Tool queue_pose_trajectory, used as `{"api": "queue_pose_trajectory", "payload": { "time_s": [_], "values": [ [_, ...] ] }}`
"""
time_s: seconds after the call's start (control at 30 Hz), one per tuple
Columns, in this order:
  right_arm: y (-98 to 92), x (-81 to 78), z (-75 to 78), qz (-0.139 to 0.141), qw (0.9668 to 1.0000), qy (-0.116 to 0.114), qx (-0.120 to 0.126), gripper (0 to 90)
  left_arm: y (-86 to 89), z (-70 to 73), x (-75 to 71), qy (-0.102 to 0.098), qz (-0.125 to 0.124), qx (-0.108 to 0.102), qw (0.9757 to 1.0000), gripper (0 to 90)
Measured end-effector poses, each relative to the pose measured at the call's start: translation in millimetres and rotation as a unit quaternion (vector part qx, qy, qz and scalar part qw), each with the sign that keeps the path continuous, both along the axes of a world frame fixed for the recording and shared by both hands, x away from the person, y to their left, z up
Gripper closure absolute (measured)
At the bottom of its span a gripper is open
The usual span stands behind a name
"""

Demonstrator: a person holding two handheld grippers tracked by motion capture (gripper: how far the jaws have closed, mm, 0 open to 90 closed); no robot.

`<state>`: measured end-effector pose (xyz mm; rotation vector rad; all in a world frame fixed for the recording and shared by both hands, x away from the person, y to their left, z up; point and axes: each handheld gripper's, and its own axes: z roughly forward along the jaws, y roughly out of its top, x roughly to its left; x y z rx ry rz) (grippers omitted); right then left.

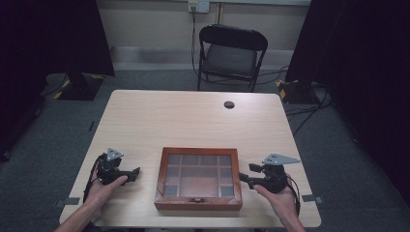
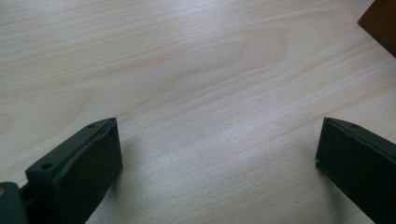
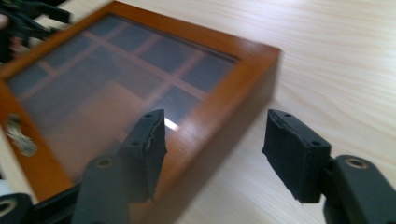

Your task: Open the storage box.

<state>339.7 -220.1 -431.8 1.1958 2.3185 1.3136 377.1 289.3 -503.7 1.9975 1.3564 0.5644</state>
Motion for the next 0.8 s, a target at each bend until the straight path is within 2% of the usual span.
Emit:
{"api": "queue_pose_trajectory", "payload": {
  "time_s": [0.07, 0.13, 0.17, 0.2, 0.23, 0.37, 0.4, 0.5, 0.6, 0.67, 0.7, 0.73, 0.8],
  "values": [
    [7.5, 1.1, 5.9, 0.016, 0.9999, -0.005, 0.003, 41.2, 0.1, 0.1, -0.1, 0.0, 0.0, 0.001, 1.0, 0.0],
    [22.6, 3.7, 16.9, 0.047, 0.9988, -0.01, 0.005, 42.3, 0.1, 0.0, -0.1, 0.0, 0.0, 0.001, 1.0, 0.0],
    [22.6, 3.7, 16.9, 0.047, 0.9988, -0.01, 0.005, 42.3, 0.1, 0.0, -0.1, 0.001, 0.0, 0.0, 1.0, 0.0],
    [35.7, 5.9, 24.1, 0.078, 0.9969, -0.006, 0.003, 40.9, 0.2, 0.1, -0.1, 0.0, 0.0, 0.001, 1.0, 0.0],
    [35.7, 5.9, 24.1, 0.078, 0.9969, -0.006, 0.003, 40.9, 0.3, 0.2, -0.1, 0.001, -0.001, 0.001, 1.0, 0.0],
    [57.7, 4.8, 30.5, 0.116, 0.9932, -0.013, 0.007, 42.0, 0.4, 0.3, -0.1, 0.002, -0.002, 0.0, 1.0, 0.0],
    [67.5, 3.6, 28.8, 0.13, 0.9914, -0.013, 0.012, 43.9, 0.5, 0.3, 0.0, 0.002, -0.002, 0.0, 1.0, 0.0],
    [74.6, 2.0, 25.4, 0.138, 0.9902, -0.016, 0.012, 46.4, 0.2, 0.2, -0.1, 0.001, -0.001, 0.001, 1.0, 0.0],
    [85.5, -1.8, 17.1, 0.157, 0.9876, -0.008, 0.001, 48.4, -0.1, 0.3, -0.9, 0.002, 0.001, -0.001, 1.0, 0.0],
    [89.0, -3.9, 13.6, 0.166, 0.9861, -0.001, 0.006, 50.7, -0.1, 0.3, -0.8, 0.002, 0.001, -0.001, 1.0, 0.0],
    [94.0, -6.8, 10.0, 0.179, 0.9838, 0.002, 0.0, 54.0, -0.1, 0.3, -0.9, 0.002, 0.002, -0.001, 1.0, 0.0],
    [94.0, -6.8, 10.0, 0.179, 0.9838, 0.002, 0.0, 54.0, -0.1, 0.3, -0.9, 0.002, 0.002, -0.001, 1.0, 0.0],
    [99.1, -8.7, 6.5, 0.195, 0.9807, 0.007, -0.002, 57.0, -0.1, 0.3, -0.9, 0.002, 0.001, -0.001, 1.0, 0.0]
  ]
}}
